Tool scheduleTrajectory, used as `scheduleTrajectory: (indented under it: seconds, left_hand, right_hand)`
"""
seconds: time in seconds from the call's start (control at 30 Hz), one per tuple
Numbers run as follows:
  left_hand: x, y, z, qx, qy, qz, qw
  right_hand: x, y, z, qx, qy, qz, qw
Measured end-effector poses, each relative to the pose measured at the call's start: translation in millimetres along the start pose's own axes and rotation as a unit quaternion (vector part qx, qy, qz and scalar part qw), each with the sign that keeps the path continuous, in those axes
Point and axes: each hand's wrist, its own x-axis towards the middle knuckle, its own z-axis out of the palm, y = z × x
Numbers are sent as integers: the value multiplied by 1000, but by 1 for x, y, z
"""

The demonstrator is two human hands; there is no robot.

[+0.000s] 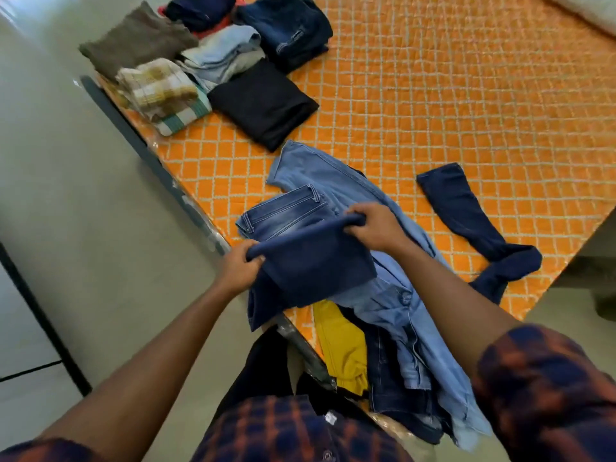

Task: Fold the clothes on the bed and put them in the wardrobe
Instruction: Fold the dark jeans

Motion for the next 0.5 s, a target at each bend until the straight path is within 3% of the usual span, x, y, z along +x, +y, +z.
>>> scheduleTrajectory:
  seconds: [0.13, 0.33, 0.4, 0.5]
  left_hand:
    - [71, -15, -13, -16, 67, -104, 992]
    - [159, -47, 11, -12, 64, -174, 983]
    - [168, -52, 27, 67, 113, -151, 980]
    - [161, -50, 42, 178, 200, 0, 963]
  right_hand:
    - [97, -30, 29, -4, 9, 15, 1000]
    - [186, 3, 93, -37, 40, 78, 995]
    - [192, 19, 107, -65, 63, 93, 992]
    - [179, 29, 120, -124, 135, 90, 979]
